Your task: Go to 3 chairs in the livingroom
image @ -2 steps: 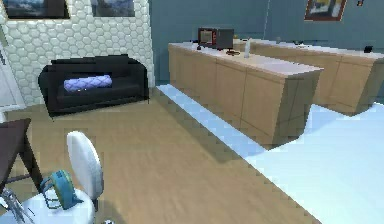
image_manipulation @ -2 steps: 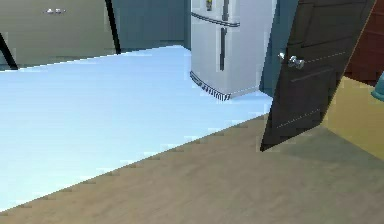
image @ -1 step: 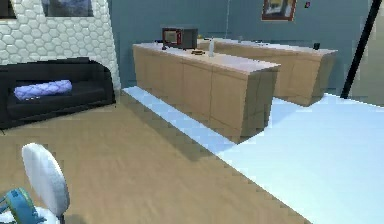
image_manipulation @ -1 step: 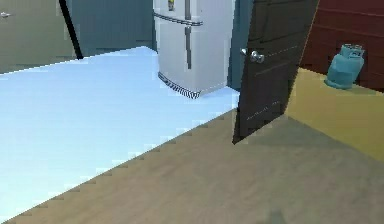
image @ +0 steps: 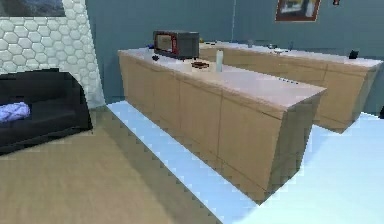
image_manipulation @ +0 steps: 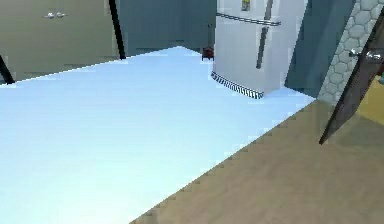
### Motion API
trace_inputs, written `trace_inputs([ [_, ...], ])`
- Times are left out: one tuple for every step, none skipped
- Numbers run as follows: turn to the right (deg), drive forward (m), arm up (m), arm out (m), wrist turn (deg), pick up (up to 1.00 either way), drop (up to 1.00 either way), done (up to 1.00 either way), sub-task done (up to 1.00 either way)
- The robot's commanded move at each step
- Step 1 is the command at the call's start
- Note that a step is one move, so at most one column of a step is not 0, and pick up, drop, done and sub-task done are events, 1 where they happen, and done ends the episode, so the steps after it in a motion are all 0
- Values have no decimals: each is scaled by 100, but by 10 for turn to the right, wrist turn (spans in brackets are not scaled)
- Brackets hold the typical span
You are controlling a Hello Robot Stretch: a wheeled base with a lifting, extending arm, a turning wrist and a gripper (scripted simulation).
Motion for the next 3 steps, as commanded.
trace_inputs([
  [-330, 0, 0, 0, 0, 0, 0, 0, 0],
  [0, 80, 0, 0, 0, 0, 0, 0, 0],
  [-450, 0, 0, 0, 0, 0, 0, 0, 0],
])
